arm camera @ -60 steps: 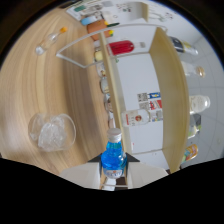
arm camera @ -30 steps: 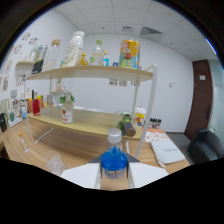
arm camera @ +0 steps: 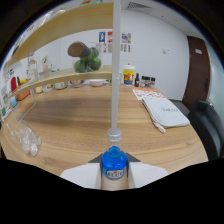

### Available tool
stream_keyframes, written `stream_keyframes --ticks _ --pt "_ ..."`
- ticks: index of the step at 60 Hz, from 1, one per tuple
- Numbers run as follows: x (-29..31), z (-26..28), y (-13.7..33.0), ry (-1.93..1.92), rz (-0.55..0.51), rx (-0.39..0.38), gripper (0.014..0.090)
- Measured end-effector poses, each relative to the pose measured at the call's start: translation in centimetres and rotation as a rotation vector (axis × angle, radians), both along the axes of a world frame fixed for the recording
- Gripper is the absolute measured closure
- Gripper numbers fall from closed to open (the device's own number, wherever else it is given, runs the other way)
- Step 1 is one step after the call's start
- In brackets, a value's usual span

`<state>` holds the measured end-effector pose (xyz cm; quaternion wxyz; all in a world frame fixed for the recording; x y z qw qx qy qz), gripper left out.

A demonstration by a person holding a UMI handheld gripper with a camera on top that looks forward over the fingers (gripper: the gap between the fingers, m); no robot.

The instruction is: Make me a cup of Mount Fuji.

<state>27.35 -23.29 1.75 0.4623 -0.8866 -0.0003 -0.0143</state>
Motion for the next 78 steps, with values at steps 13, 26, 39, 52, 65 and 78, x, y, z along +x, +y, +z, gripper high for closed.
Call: stream_keyframes --ticks 13,26,39,52,65,78 --pt "0.5 -0.4 -0.2 -0.020 -0.010 -0.016 0.0673" --pt "0.8 0.5 -1.1 -0.049 -0.022 -0.007 0.0529" --pt "-1.4 8.8 -2.4 -0.040 -0.068 0.124 0.0191" --pt "-10.4 14.4 -4.2 0.016 -0.039 0.208 0.0192" --pt "-20.3 12.4 -4.3 0.066 0.007 0.170 0.0188" --pt "-27.0 18.2 -1.6 0.104 0.010 0.208 0.0184"
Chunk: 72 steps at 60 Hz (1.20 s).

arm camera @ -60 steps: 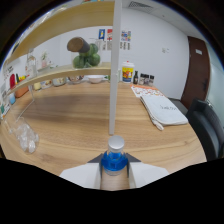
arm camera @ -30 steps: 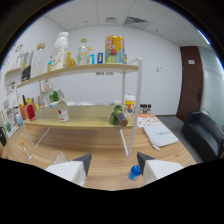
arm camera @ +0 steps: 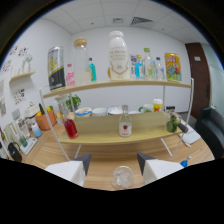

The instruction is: Make me a cup of Mount Fuji.

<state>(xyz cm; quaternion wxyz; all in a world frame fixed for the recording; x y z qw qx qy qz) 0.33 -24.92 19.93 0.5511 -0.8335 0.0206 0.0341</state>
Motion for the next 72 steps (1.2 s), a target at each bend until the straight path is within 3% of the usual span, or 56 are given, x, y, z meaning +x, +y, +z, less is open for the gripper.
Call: stream_keyframes --ticks 21,37,44,52,60,72 --pt "-6.2 17.1 7.3 -0.005 -0.002 0.167 0.0187" --pt "-7.2 19.2 12.6 -0.054 -0.018 0.172 0.0215" --pt "-7.6 19.6 14.2 -0.057 -0.003 0.177 0.0322" --pt "-7.3 19.9 15.5 -0.057 -0.022 0.182 0.0624" --pt "-7.3 20.1 15.3 -0.034 -0.026 0.170 0.0643" --pt "-7.5 22.4 13.0 -0.045 0.017 0.224 0.0669"
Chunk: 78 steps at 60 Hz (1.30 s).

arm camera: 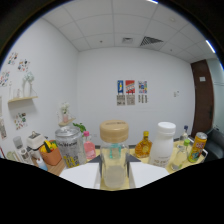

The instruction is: Make me a cup of Mount Fuji.

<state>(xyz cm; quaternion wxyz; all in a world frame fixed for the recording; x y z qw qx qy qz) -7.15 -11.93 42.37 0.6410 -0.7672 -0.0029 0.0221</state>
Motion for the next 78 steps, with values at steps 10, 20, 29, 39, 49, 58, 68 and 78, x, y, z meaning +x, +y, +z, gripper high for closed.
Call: stream_keyframes --ticks 10,20,29,39,49,58,68,78 --pt "0.1 -0.7 -4.2 0.027 0.032 0.020 0.0672" --pt "0.4 -8.8 -7.8 0.035 0.032 -0.055 0.0673" --pt "-0.3 -18.5 -9.6 0.061 0.033 -0.161 0.0673" --pt "-0.7 -26.3 -10.2 0.127 0.018 -0.220 0.0672" --pt "-0.1 -29.3 -9.9 0.469 -0.043 -0.244 0.0672" --pt "0.8 -30.4 -9.7 0.825 -0.107 -0.253 0.0670" --pt "1.0 -31.2 -9.8 1.190 -0.136 -0.271 0.0673" --pt "0.7 -30.4 -9.4 1.480 -0.139 -0.263 0.0674"
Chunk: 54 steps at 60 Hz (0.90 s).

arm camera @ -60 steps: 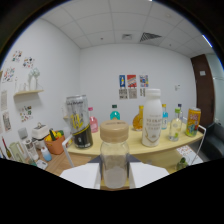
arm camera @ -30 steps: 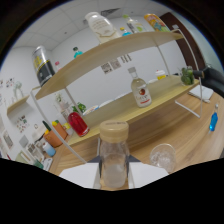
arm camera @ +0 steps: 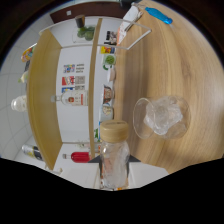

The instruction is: Make me a cup of Mount Fuji.

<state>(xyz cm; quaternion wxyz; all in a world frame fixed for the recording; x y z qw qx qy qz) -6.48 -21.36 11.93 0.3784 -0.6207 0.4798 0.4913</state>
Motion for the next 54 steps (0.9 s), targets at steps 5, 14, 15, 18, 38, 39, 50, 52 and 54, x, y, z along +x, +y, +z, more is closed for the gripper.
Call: stream_keyframes --ticks 5,14,15,18,38,39,50,52,54 --pt "0.0 0.4 0.1 0.109 -0.015 0.000 0.0673" --pt "-0.1 1.2 0.3 0.260 -0.035 0.012 0.0673" --pt "-0.1 1.3 0.3 0.271 -0.036 0.014 0.0675" --pt "0.0 1.5 0.2 0.293 -0.043 0.017 0.0673" --pt "0.5 5.2 -0.3 -0.263 -0.016 0.088 0.0672" --pt "0.6 5.6 -0.2 -0.315 -0.019 0.099 0.0670" --pt "-0.3 9.2 -0.1 -0.869 -0.001 0.214 0.0670" --pt "-0.9 9.1 0.1 -0.948 0.018 0.222 0.0671" --pt "-1.3 8.6 0.2 -1.027 0.035 0.223 0.0672"
